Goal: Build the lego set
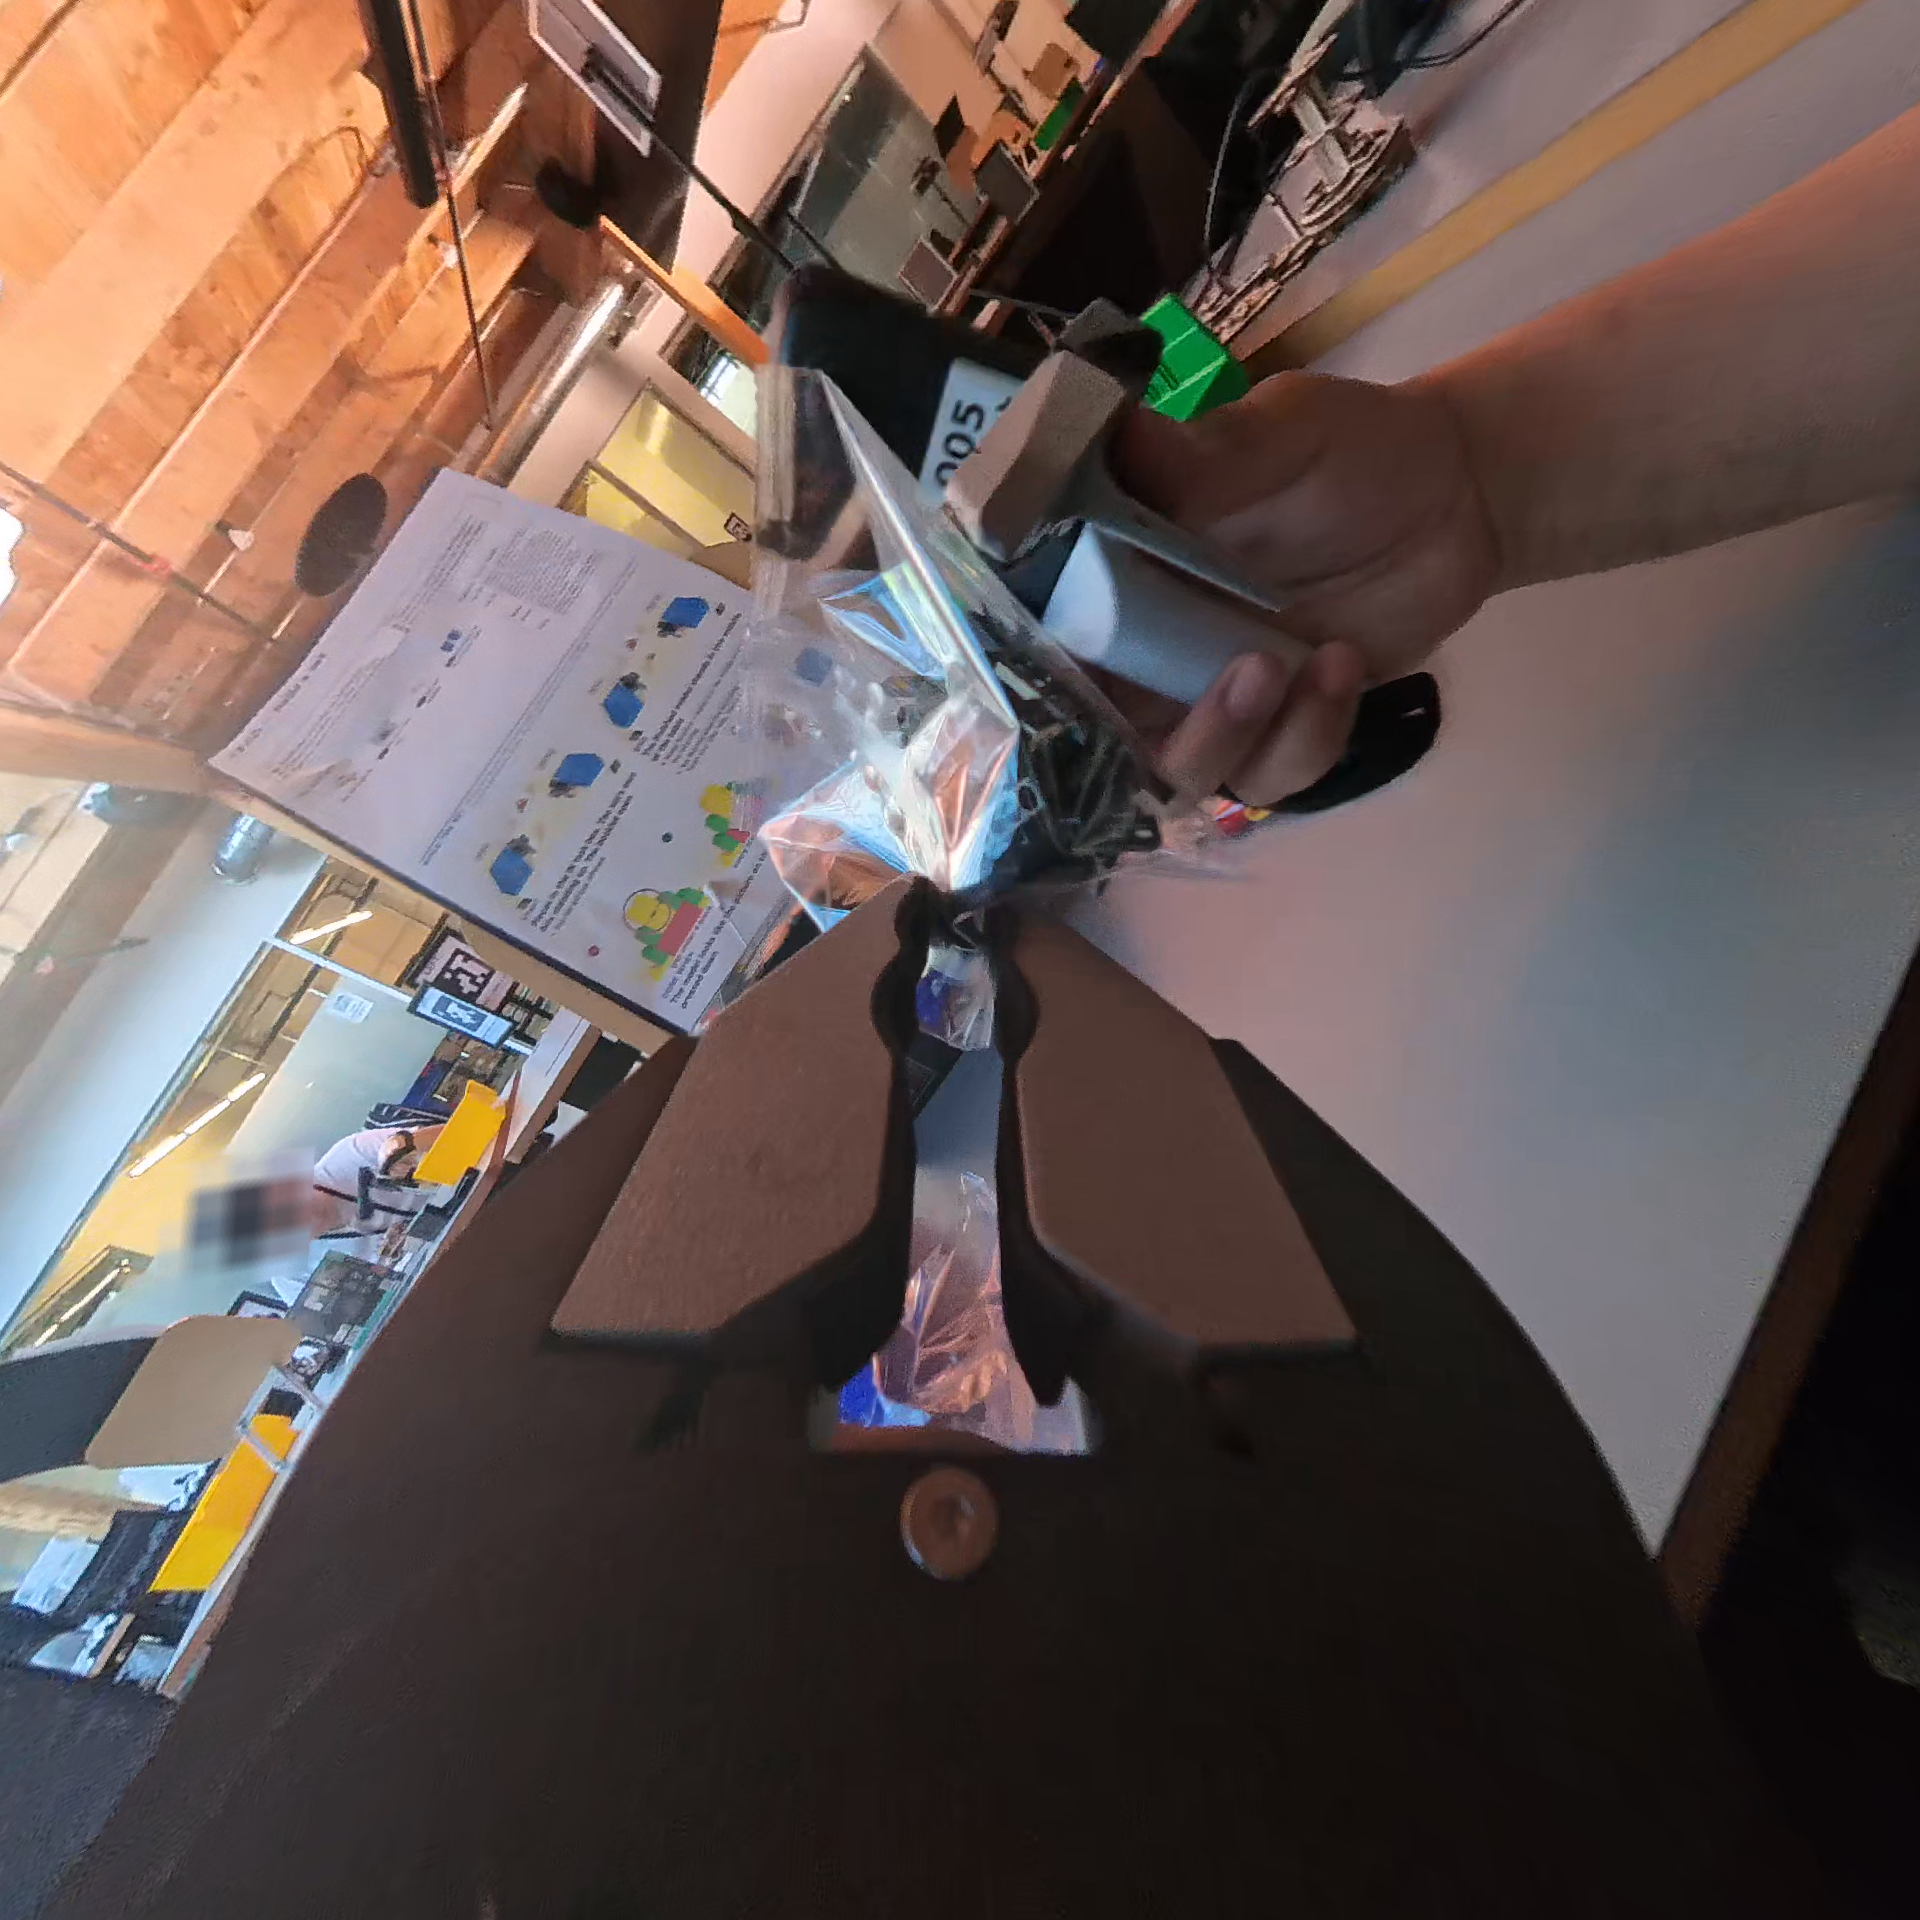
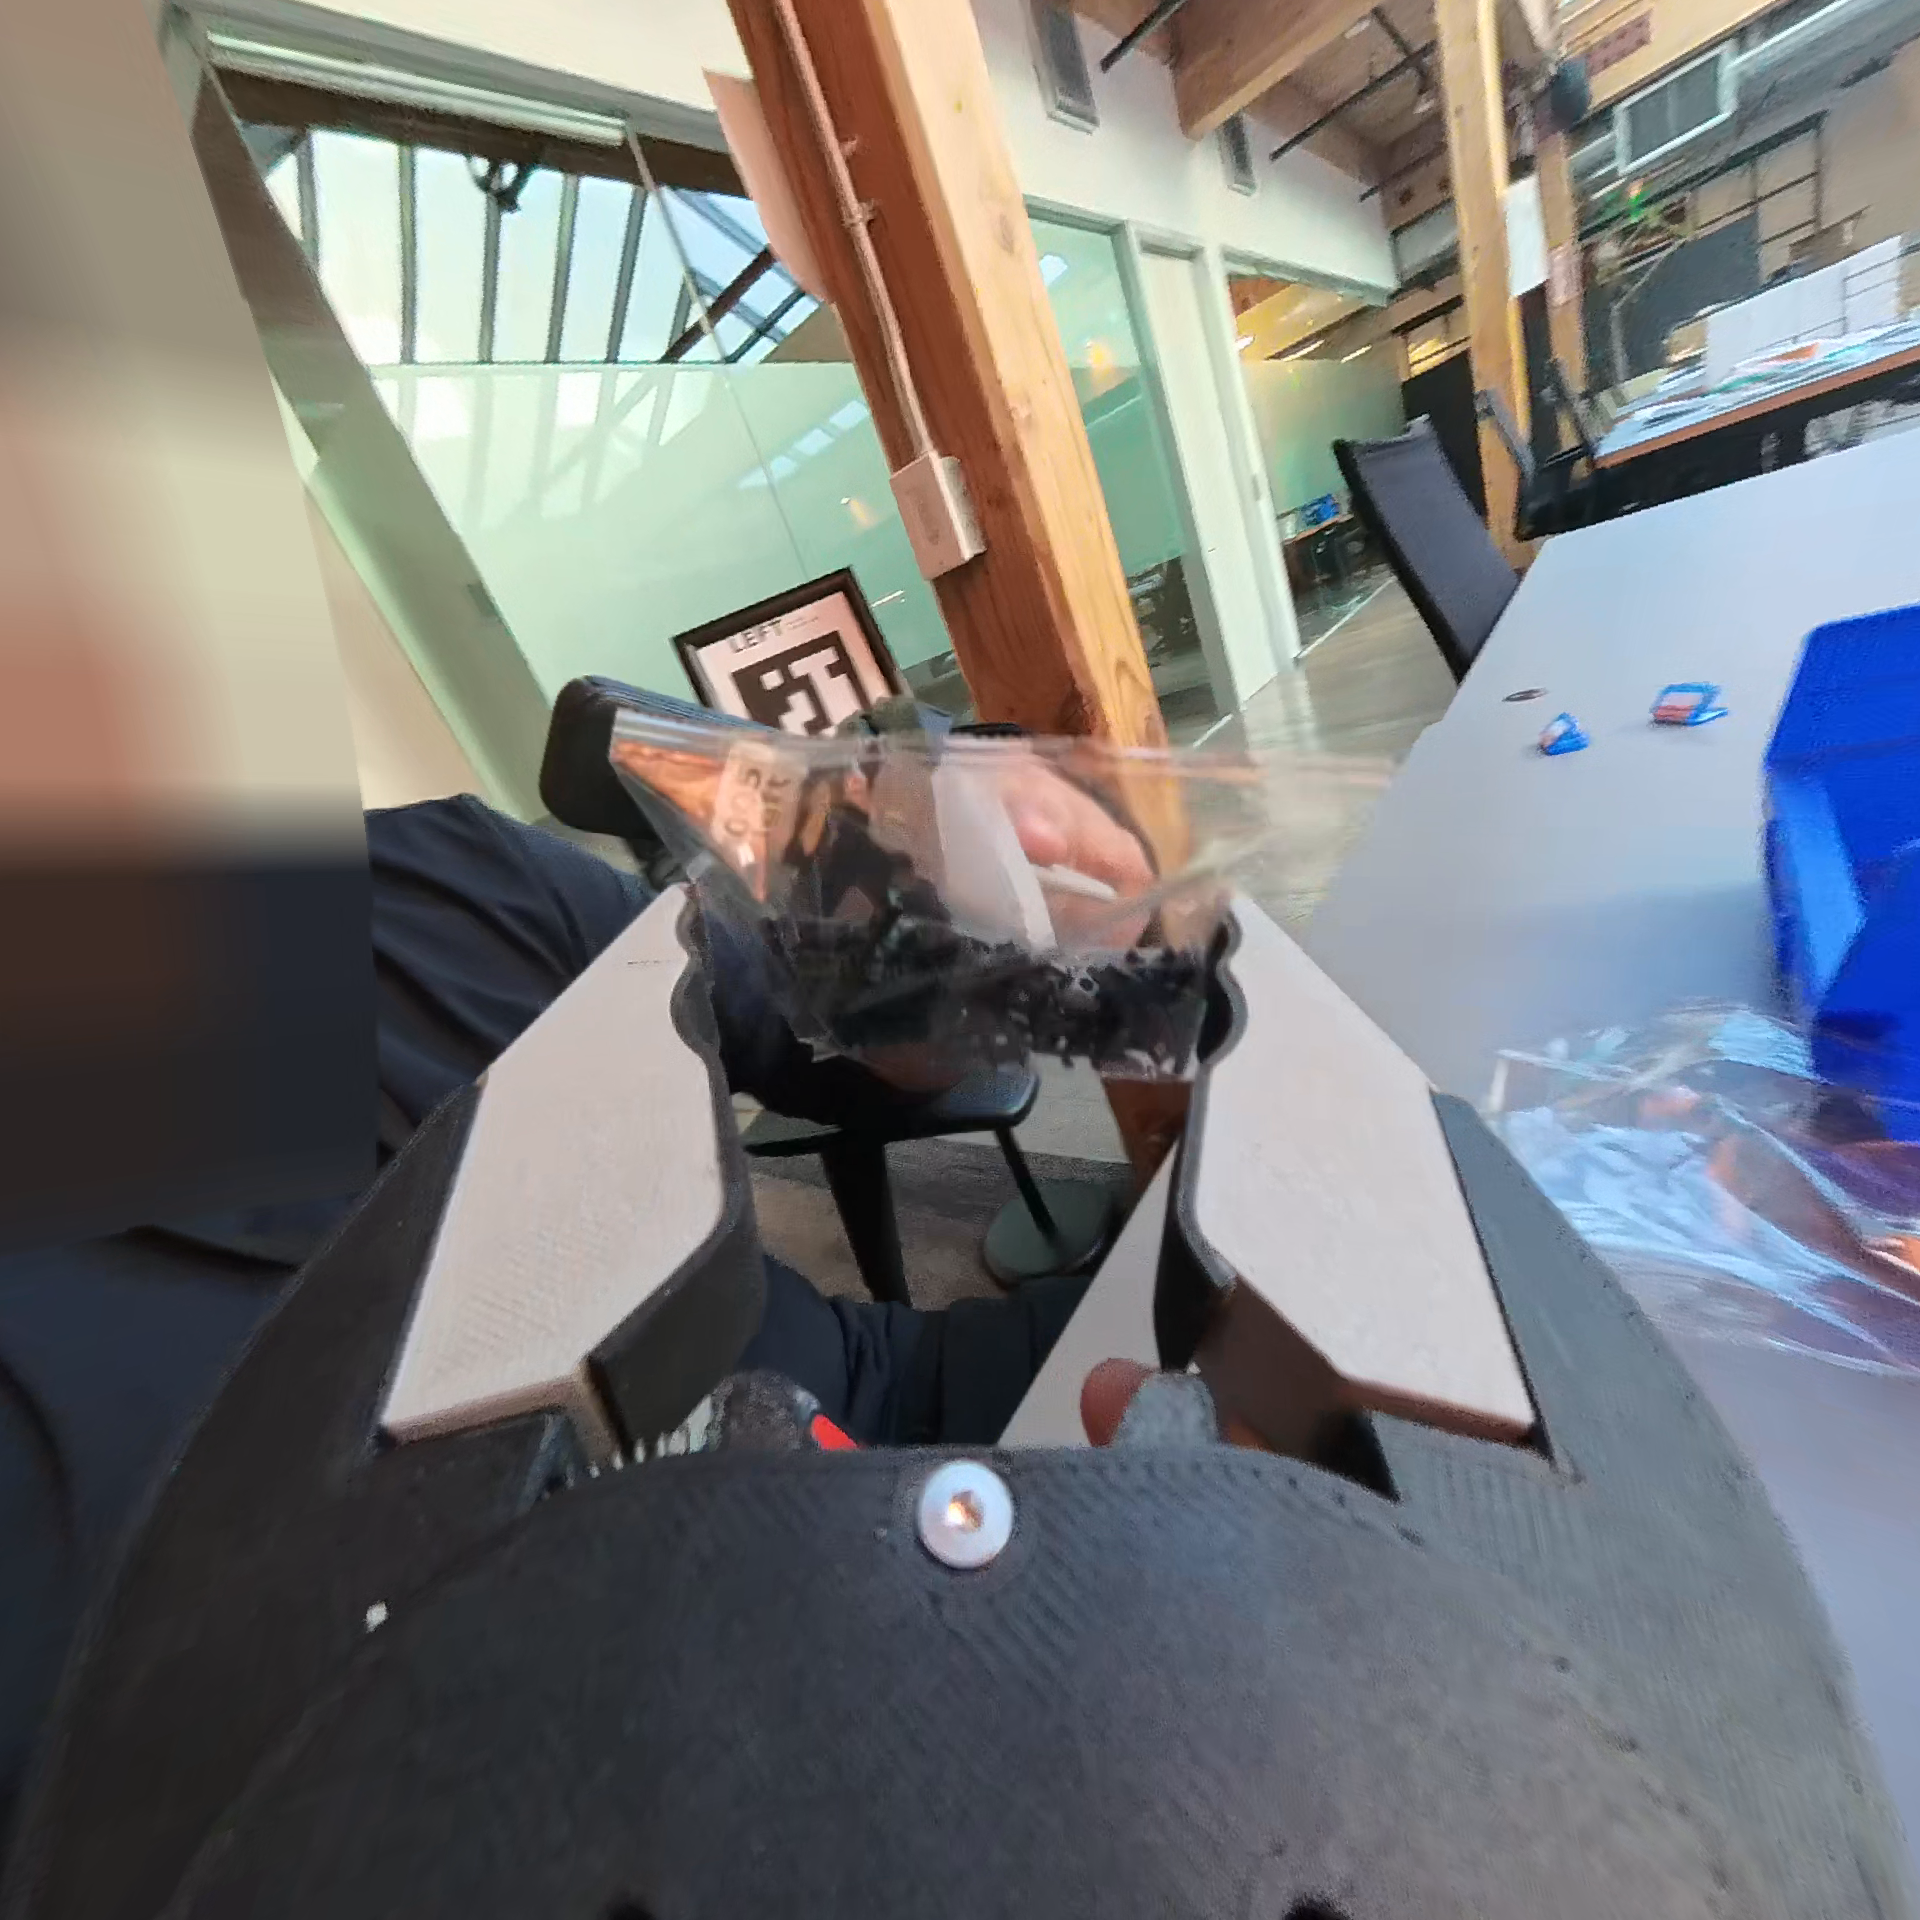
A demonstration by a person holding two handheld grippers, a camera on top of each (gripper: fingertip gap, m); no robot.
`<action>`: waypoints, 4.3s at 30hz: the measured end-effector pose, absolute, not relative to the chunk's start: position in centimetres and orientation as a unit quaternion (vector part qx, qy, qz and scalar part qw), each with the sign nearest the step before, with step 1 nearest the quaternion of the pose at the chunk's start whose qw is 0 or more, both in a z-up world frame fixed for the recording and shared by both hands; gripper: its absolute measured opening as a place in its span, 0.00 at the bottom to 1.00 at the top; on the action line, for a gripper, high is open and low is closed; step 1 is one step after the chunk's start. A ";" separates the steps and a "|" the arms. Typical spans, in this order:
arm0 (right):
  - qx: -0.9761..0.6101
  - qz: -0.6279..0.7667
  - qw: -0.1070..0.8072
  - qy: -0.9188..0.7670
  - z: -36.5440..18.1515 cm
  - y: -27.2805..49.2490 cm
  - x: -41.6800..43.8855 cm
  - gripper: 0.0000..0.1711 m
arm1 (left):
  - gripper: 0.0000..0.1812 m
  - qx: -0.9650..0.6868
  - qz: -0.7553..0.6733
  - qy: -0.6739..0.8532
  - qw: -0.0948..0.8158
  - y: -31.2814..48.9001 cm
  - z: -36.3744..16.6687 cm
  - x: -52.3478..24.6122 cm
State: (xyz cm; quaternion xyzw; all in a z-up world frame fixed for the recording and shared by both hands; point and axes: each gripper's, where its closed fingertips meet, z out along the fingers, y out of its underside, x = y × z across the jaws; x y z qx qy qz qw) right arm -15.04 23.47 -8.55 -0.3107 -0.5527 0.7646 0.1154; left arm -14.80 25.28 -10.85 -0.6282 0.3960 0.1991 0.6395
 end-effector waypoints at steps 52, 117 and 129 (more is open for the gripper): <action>-0.335 0.731 0.224 -0.551 -8.8 26.0 -16.2 0.07 | 0.02 -0.611 0.292 0.435 0.594 25.7 -12.2 -16.9; -0.334 0.704 0.278 -0.562 -8.6 26.5 -16.1 0.00 | 0.14 -0.684 0.043 0.370 0.627 24.0 -11.8 -18.5; -0.324 0.627 0.314 -0.635 -10.9 24.2 -17.3 0.00 | 0.11 -0.707 -0.150 0.308 0.618 24.3 -12.3 -16.3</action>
